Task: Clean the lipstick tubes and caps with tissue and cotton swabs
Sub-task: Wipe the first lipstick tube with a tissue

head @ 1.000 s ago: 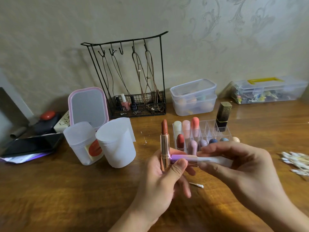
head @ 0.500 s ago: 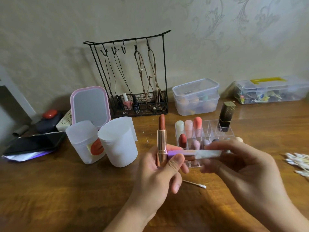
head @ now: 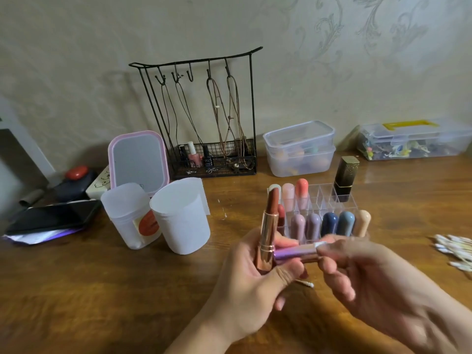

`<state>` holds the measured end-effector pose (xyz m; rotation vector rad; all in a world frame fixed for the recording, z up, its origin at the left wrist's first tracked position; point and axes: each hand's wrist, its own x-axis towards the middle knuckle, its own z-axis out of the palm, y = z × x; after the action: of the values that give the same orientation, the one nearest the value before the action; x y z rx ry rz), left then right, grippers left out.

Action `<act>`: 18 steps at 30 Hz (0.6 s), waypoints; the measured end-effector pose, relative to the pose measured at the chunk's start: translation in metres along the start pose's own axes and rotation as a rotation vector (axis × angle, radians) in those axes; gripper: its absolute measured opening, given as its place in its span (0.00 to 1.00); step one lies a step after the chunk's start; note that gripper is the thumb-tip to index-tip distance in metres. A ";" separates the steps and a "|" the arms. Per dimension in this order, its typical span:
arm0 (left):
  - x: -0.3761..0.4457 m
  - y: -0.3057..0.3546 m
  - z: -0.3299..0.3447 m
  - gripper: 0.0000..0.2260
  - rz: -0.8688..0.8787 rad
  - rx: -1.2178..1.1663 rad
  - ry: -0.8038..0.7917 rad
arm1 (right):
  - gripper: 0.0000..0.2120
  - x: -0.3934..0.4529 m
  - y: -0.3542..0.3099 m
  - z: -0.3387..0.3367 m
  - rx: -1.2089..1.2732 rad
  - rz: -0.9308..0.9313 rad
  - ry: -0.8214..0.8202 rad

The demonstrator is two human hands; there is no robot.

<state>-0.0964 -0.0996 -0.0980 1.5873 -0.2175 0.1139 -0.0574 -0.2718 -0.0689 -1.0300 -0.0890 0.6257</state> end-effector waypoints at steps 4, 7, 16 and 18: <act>0.004 0.003 -0.002 0.13 -0.105 -0.165 0.060 | 0.14 0.003 0.006 -0.002 -0.162 -0.211 -0.025; 0.007 0.006 -0.010 0.11 -0.196 -0.295 0.115 | 0.18 0.000 0.005 -0.015 -0.983 -0.838 0.129; 0.007 0.006 -0.012 0.16 -0.186 -0.244 0.045 | 0.10 0.011 0.012 -0.022 -1.602 -1.313 0.268; 0.005 0.005 -0.009 0.15 -0.172 -0.253 0.027 | 0.09 0.013 0.017 -0.022 -1.545 -1.216 0.302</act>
<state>-0.0920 -0.0911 -0.0915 1.3454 -0.0706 -0.0257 -0.0468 -0.2758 -0.0969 -2.1776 -0.9553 -0.9348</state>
